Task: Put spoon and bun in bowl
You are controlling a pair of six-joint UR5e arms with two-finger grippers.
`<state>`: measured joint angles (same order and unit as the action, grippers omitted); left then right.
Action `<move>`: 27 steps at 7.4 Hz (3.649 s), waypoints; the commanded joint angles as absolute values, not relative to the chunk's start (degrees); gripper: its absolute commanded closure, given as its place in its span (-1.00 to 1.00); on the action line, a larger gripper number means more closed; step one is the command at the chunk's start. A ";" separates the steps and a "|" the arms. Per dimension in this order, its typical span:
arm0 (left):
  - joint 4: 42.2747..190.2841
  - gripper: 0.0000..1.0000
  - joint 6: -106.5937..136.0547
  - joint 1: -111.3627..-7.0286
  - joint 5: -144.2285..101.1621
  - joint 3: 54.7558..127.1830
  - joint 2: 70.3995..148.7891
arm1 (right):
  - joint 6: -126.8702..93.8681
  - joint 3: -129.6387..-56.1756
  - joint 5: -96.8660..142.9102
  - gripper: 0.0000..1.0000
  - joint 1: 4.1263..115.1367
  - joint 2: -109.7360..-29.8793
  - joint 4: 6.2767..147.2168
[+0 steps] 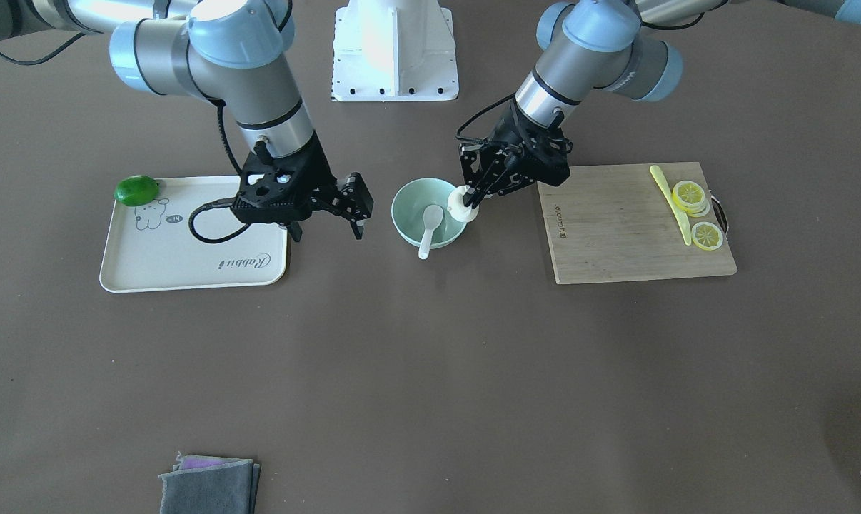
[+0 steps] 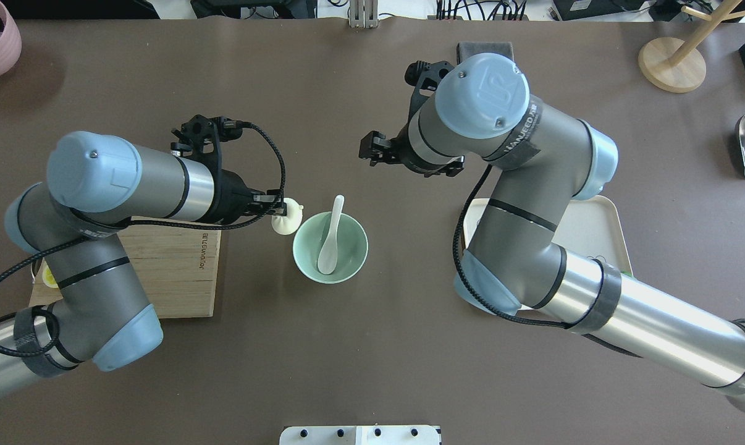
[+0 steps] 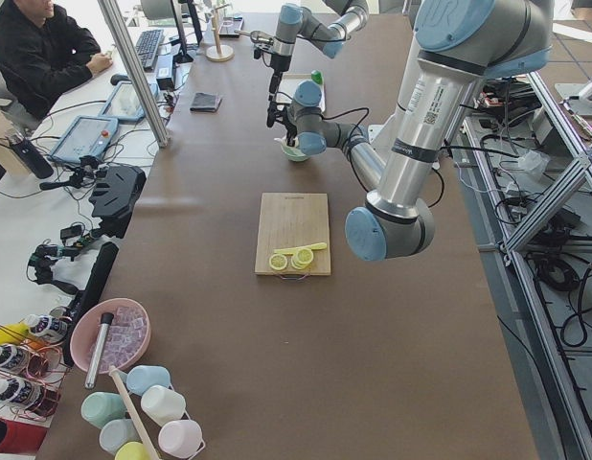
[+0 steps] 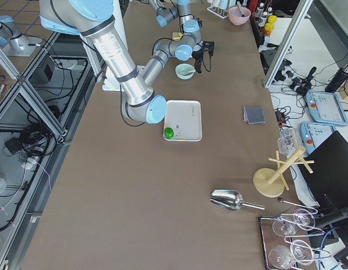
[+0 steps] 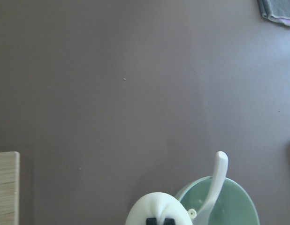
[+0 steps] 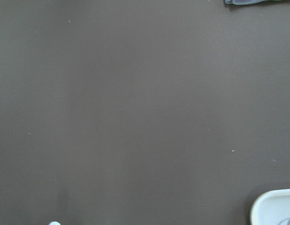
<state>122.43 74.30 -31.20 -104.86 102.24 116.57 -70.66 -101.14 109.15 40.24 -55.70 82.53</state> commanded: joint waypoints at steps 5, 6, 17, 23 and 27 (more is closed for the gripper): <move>122.43 -0.96 76.03 -27.86 -100.63 102.55 117.61 | -58.67 -107.56 118.12 -1.00 51.05 -69.13 82.71; 122.26 -0.96 74.37 -30.91 -100.72 105.09 115.34 | -50.88 -108.27 120.82 -1.00 54.63 -72.82 83.40; 108.78 -0.96 27.23 -67.61 -111.65 100.38 97.91 | 6.06 -96.33 127.18 -1.00 81.82 -88.95 84.55; 98.17 -0.96 12.66 -88.68 -133.51 99.85 87.29 | 6.06 -95.36 137.20 -1.00 85.78 -90.44 90.09; 98.70 -0.96 12.66 -89.82 -133.68 99.67 84.55 | 5.98 -95.45 137.02 -1.00 86.04 -90.44 90.09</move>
<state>98.65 12.59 -89.58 -133.65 99.69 84.86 5.98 -95.46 137.21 85.93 -90.39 90.08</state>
